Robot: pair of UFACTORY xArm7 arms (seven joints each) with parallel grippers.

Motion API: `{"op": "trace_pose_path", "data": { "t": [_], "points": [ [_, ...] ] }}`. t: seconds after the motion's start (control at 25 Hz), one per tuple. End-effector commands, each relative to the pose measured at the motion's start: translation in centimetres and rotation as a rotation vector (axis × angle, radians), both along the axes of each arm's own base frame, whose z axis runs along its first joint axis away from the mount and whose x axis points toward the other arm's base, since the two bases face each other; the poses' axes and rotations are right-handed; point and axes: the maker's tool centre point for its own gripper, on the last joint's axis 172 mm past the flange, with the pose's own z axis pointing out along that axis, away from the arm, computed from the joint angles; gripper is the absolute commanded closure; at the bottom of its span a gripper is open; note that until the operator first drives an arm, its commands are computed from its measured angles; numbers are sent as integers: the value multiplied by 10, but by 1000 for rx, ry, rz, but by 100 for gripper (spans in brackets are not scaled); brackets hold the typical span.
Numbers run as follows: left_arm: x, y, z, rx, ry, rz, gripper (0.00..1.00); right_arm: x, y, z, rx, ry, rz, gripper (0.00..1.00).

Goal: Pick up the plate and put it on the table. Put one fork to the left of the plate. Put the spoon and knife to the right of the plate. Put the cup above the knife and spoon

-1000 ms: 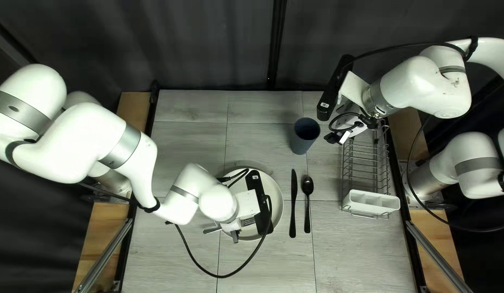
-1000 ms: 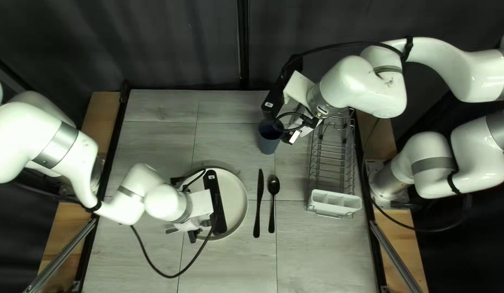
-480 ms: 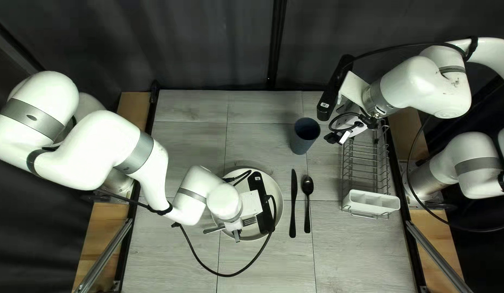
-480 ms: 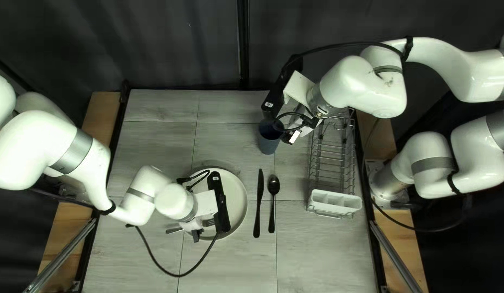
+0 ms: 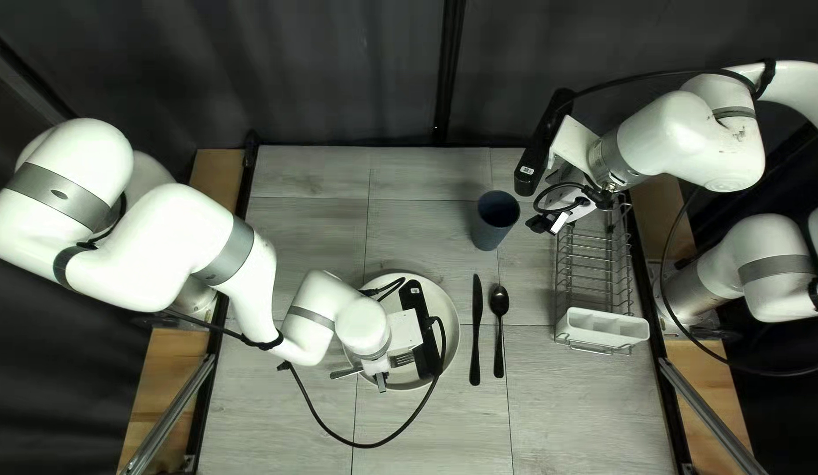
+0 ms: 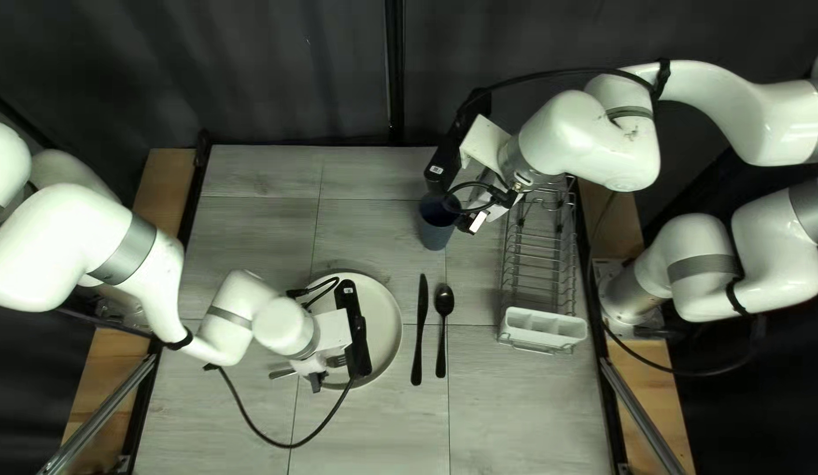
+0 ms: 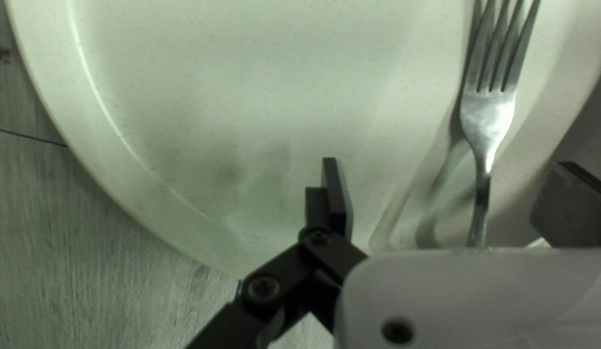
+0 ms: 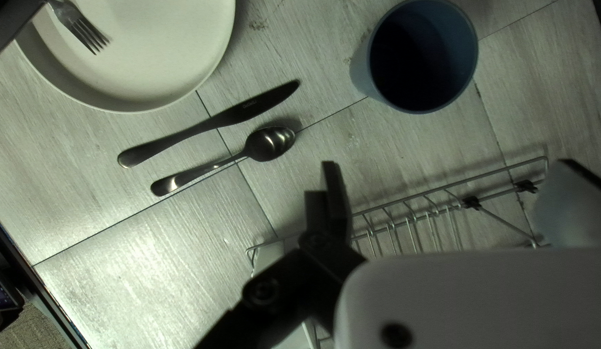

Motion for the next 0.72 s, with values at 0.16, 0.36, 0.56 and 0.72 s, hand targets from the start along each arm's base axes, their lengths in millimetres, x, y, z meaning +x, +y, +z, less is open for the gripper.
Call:
{"op": "trace_pose_path", "data": {
  "t": [0.16,0.36,0.56,0.72],
  "points": [
    [-4,1,-1,-2,4,-3,100,0,0,0,0,0,0,0],
    [-2,1,-5,2,-10,-1,100,0,0,0,0,0,0,0],
    [-1,2,6,8,-20,-3,100,0,0,0,0,0,0,0],
    [-15,16,57,46,-12,42,100,0,0,0,0,0,0,0]
  ]
}}
